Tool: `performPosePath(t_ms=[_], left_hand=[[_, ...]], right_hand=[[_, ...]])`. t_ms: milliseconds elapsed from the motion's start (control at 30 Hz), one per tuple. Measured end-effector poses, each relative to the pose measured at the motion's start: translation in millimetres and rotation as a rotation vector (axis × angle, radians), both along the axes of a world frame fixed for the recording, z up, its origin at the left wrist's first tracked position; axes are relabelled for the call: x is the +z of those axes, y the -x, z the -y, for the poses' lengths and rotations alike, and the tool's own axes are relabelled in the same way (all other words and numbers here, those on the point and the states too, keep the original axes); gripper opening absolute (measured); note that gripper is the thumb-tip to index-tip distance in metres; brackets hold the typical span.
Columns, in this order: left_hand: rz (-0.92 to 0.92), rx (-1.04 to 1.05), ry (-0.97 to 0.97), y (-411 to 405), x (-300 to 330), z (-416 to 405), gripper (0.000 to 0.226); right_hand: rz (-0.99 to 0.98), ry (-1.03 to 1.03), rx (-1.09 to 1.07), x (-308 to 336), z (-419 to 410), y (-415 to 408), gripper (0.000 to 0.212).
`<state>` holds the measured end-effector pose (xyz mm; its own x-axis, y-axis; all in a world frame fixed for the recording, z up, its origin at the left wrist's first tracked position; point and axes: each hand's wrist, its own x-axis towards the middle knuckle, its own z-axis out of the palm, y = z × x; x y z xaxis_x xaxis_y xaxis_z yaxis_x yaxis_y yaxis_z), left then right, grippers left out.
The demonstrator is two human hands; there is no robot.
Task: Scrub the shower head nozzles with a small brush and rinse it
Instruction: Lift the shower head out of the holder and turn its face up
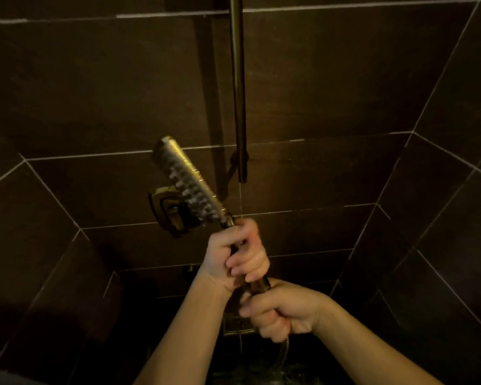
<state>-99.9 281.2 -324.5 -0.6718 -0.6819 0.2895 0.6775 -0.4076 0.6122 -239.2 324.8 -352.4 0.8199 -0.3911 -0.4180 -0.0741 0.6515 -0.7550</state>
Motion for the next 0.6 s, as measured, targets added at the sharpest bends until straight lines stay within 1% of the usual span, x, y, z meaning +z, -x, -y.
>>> performPosePath(t_ms=[33, 67, 100, 133, 167, 200, 267, 333, 400, 433, 467, 533, 600], left_hand=[[0.086, 0.067, -0.067, 1.7, -1.8, -1.1, 0.040], [0.186, 0.178, -0.133, 4.9, -1.7, -3.2, 0.048], [0.293, 0.335, -0.200, 9.4, -0.7, -6.1, 0.051], [0.380, 0.497, -0.264, 14.7, -1.3, -7.9, 0.052], [0.429, 0.628, -0.319, 19.5, -3.2, -8.9, 0.052], [0.447, 0.715, -0.360, 23.6, -5.1, -10.0, 0.052], [0.468, 0.791, -0.395, 28.3, -10.5, -12.6, 0.049], [0.517, 0.786, -0.344, 28.1, -14.7, -16.5, 0.048], [0.501, 0.707, -0.217, 21.9, -15.6, -19.4, 0.043], [0.456, 0.634, -0.153, 16.8, -14.4, -19.5, 0.038], [0.390, 0.543, -0.100, 10.7, -12.7, -19.0, 0.033], [0.230, 0.339, -0.019, -0.8, -10.8, -14.1, 0.024], [0.149, 0.206, 0.031, -3.2, -7.6, -9.3, 0.026]], right_hand=[[-0.055, 0.040, -0.082, -3.6, -1.3, -3.0, 0.031], [-0.143, 0.139, -0.193, -8.0, -2.2, -5.8, 0.023], [-0.254, 0.293, -0.312, -12.0, -2.5, -7.5, 0.014], [-0.366, 0.458, -0.415, -16.1, -2.1, -8.9, 0.010], [-0.451, 0.590, -0.489, -21.7, -1.0, -9.6, 0.010], [-0.504, 0.665, -0.544, -27.4, -0.2, -9.9, 0.015], [-0.530, 0.707, -0.603, -34.9, -2.2, -12.4, 0.022], [-0.475, 0.729, -0.600, -36.6, -6.4, -14.0, 0.019], [-0.386, 0.709, -0.561, -30.8, -8.9, -11.2, 0.017], [-0.329, 0.651, -0.518, -26.7, -8.9, -8.0, 0.016], [-0.258, 0.554, -0.457, -22.8, -8.5, -4.4, 0.017], [-0.104, 0.292, -0.284, -16.3, -7.9, 3.0, 0.026], [-0.003, 0.065, -0.109, -14.0, -7.7, 5.7, 0.035]])
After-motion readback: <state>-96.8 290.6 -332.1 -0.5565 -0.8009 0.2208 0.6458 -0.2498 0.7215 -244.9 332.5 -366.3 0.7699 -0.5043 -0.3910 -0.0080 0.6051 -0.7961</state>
